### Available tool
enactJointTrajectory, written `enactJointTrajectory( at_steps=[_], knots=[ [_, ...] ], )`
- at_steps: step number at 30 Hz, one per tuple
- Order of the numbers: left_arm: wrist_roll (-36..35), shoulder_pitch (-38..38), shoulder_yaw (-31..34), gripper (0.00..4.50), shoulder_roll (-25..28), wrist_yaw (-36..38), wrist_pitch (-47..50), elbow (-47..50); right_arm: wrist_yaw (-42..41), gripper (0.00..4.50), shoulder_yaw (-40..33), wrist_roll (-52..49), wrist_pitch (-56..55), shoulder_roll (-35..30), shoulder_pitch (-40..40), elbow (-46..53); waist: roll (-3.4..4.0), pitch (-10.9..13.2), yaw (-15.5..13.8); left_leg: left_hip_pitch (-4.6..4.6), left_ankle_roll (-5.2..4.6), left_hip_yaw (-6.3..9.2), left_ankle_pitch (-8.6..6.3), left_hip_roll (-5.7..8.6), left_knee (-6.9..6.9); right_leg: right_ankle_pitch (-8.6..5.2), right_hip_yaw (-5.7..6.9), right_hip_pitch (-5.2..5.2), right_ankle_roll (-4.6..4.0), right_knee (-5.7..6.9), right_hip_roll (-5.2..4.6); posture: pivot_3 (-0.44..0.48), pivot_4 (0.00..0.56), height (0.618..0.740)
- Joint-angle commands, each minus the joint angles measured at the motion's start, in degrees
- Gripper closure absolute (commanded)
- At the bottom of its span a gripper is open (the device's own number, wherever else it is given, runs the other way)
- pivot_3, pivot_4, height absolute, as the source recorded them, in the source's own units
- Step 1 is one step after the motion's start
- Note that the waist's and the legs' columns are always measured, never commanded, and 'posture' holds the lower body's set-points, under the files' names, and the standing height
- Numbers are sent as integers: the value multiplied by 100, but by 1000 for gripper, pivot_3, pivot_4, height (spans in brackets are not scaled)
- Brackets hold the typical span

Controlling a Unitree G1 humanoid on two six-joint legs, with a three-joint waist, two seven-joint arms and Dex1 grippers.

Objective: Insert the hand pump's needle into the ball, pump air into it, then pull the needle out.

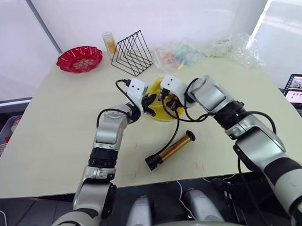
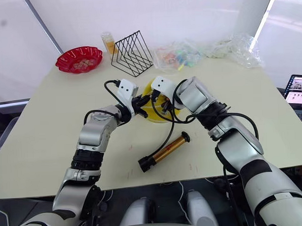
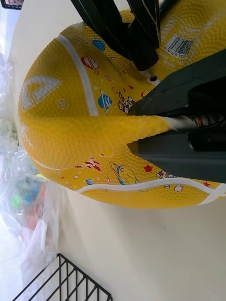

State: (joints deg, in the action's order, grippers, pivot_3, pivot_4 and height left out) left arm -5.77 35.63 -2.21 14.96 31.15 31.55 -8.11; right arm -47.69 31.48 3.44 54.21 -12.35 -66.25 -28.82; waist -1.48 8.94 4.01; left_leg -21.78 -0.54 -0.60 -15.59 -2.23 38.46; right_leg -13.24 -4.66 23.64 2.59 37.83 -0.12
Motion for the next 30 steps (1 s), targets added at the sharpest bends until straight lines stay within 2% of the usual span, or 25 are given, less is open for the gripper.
enactJointTrajectory(
  at_steps=[1,18,22,30],
  knots=[
    [-168,-98,-423,4500,-241,297,66,68,7,4172,121,54,-225,366,91,-320,-2,-7,1,1,0,0,0,0,0,0,0,0,0,0,0,0,150,735],
    [-161,-120,-326,4500,-252,298,29,-67,207,4172,-270,551,-959,812,193,-1357,-10,-52,46,15,0,5,0,-1,0,-8,-3,-8,13,1,4,0,150,735],
    [-135,-89,-306,4500,-231,332,-45,-180,83,4172,-436,516,-830,753,248,-1107,-7,-58,61,16,0,15,0,0,0,-8,-2,-8,13,2,6,0,150,735],
    [-55,17,-269,4500,-142,421,-265,-454,282,4172,-1070,335,-212,498,591,136,0,-54,-4,1,1,54,0,5,-2,-7,2,-4,9,-6,6,0,150,735]
  ],
)
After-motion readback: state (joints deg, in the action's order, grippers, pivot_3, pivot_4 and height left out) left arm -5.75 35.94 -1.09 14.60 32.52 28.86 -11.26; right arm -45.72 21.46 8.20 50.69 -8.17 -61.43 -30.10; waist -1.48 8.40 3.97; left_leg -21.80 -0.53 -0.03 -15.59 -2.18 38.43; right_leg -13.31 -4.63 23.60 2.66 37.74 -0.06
